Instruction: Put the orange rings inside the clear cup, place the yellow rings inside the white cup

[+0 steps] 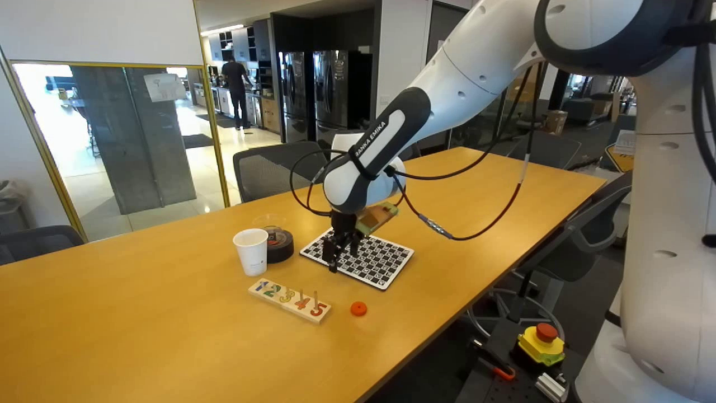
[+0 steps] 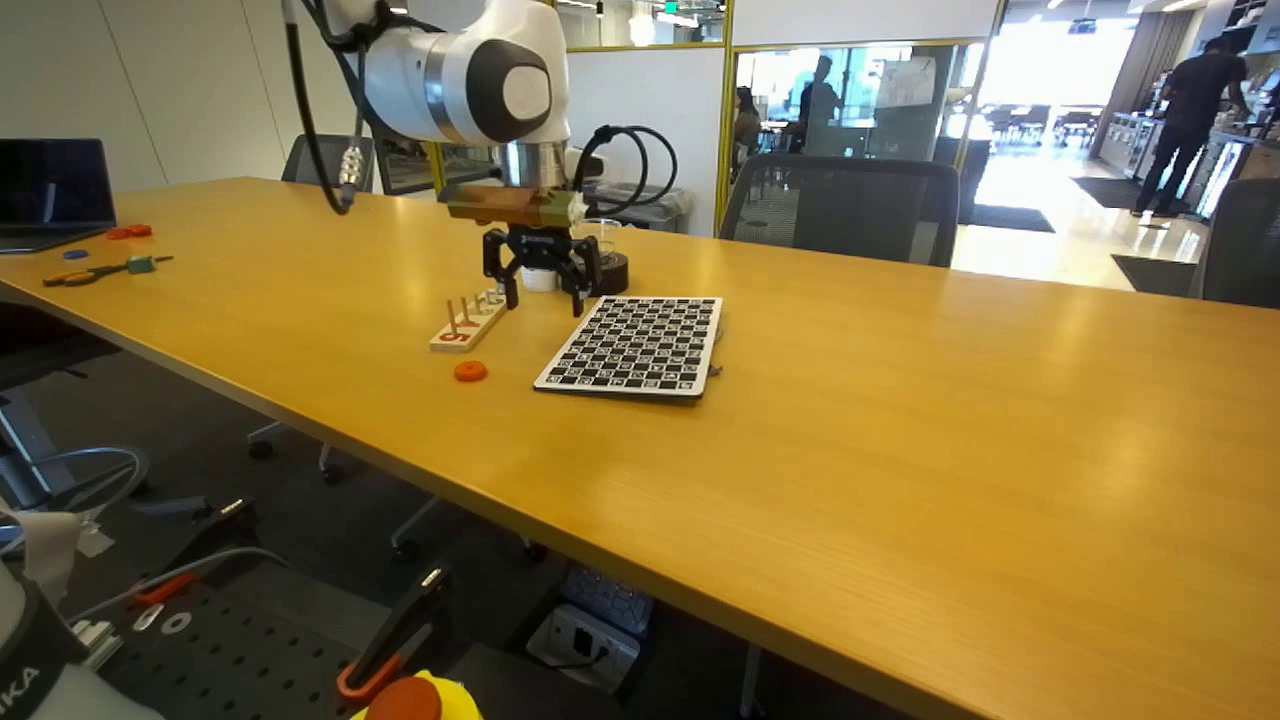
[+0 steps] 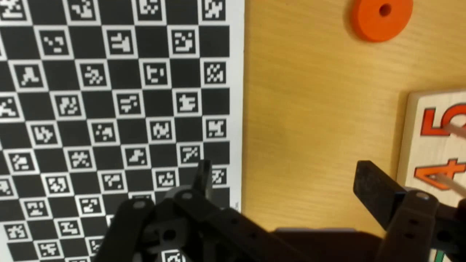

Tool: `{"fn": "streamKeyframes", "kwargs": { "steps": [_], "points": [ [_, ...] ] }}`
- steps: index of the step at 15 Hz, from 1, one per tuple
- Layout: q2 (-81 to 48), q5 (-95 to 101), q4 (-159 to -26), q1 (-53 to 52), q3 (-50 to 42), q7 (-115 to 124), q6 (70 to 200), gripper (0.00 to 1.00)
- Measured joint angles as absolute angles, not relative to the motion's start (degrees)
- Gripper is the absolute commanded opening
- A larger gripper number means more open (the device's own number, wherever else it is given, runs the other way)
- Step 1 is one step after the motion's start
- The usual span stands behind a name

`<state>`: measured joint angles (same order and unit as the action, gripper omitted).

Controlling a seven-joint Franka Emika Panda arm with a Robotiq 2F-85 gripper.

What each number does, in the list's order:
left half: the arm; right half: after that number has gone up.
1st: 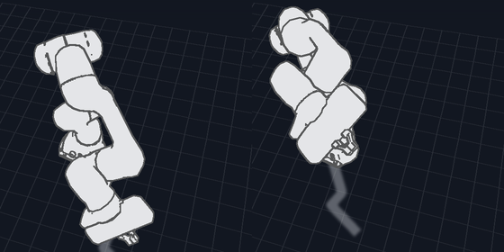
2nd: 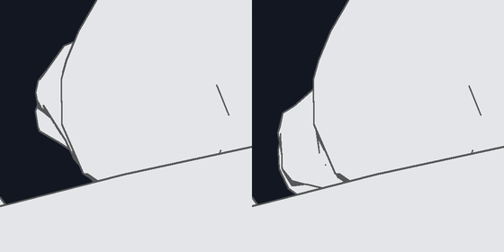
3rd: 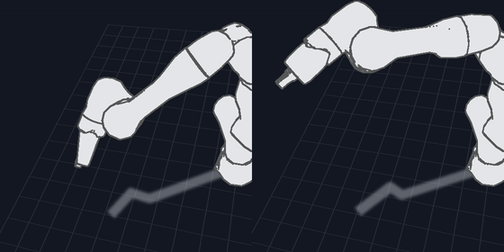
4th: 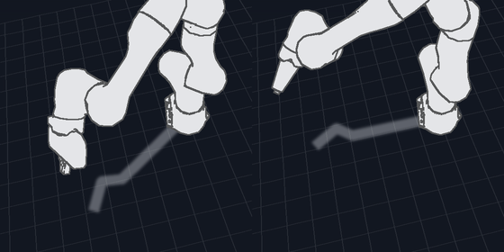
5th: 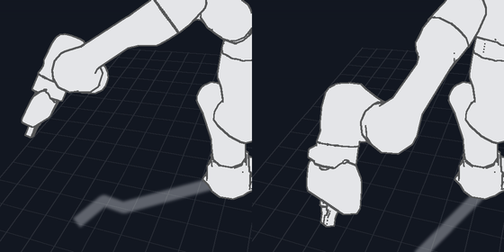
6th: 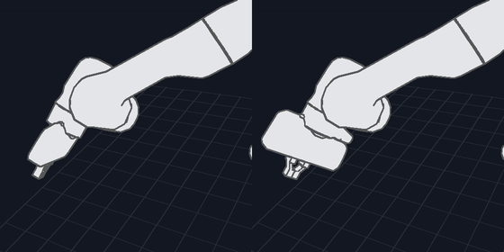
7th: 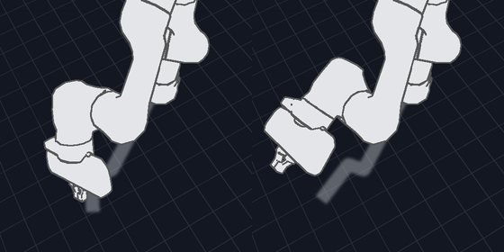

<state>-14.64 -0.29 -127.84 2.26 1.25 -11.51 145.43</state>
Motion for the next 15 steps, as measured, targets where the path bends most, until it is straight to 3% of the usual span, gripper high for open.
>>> {"fn": "streamKeyframes", "kwargs": {
  "steps": [5,15],
  "points": [
    [-9.93,-1.03,-137.02,2.26,2.98,-15.54,149.39,1.0],
    [-9.57,-1.03,-139.3,1.88,3.91,-15.84,149.6,1.0]
  ]
}}
